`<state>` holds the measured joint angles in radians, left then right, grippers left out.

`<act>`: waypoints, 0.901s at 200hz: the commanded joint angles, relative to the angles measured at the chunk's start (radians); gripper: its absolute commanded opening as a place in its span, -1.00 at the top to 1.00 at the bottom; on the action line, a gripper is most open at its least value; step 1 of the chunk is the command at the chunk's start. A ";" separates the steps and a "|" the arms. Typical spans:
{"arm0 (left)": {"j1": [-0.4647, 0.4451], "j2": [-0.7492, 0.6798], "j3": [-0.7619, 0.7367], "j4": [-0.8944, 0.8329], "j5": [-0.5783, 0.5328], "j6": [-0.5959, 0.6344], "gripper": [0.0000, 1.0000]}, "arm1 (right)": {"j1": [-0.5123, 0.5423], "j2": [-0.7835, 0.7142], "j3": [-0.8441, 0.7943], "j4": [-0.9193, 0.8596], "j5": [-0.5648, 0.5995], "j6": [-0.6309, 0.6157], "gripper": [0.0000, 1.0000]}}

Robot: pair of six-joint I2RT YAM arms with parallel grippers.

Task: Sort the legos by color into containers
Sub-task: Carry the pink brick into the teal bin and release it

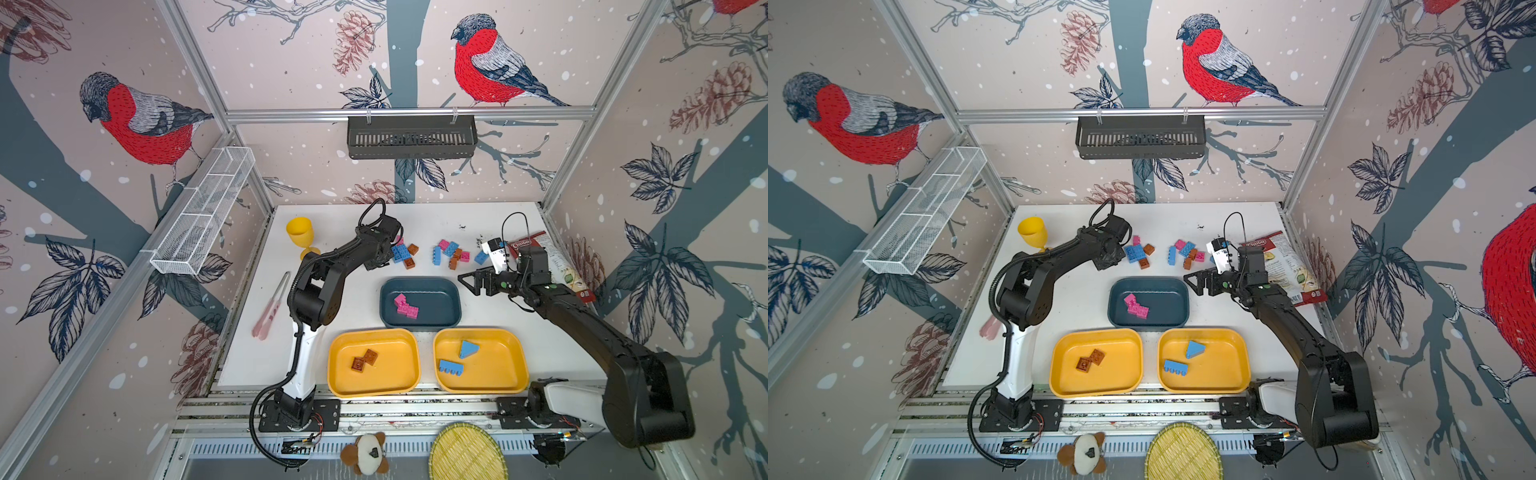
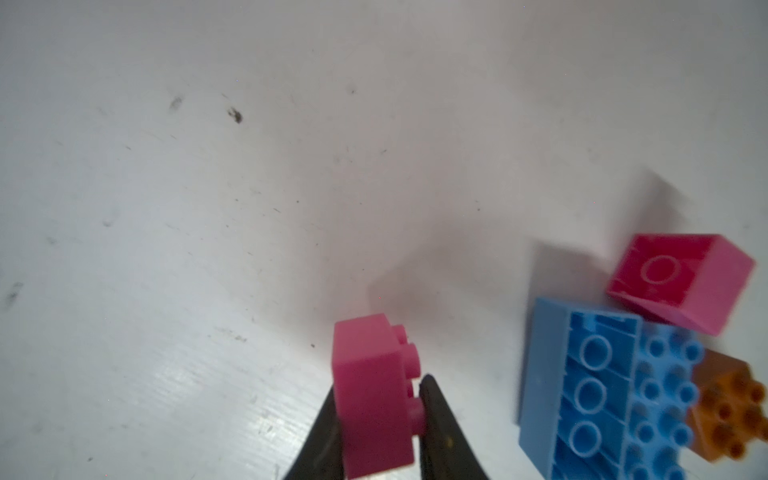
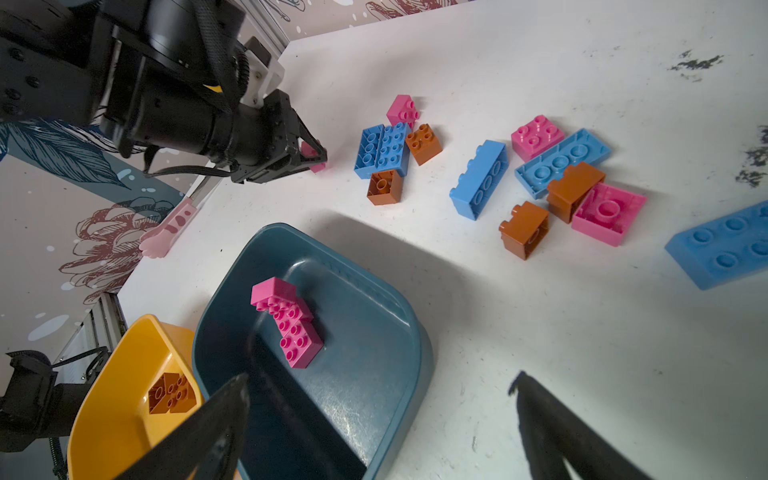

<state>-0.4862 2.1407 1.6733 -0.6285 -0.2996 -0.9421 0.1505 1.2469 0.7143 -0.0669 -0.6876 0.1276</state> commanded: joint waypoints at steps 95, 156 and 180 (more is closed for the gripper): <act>-0.198 -0.434 -0.265 0.079 0.512 0.527 0.63 | -0.008 -0.016 0.021 0.006 0.000 -0.010 -0.99; -0.284 -0.414 -0.372 0.119 0.546 0.545 0.41 | -0.007 -0.045 0.017 -0.008 0.009 -0.008 -0.99; -0.282 -0.384 -0.343 0.100 0.523 0.563 -0.02 | -0.006 -0.069 0.008 -0.016 0.019 -0.005 -0.99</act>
<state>-0.7681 1.7367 1.3041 -0.5316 0.2333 -0.4160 0.1436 1.1984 0.7284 -0.0772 -0.6792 0.1276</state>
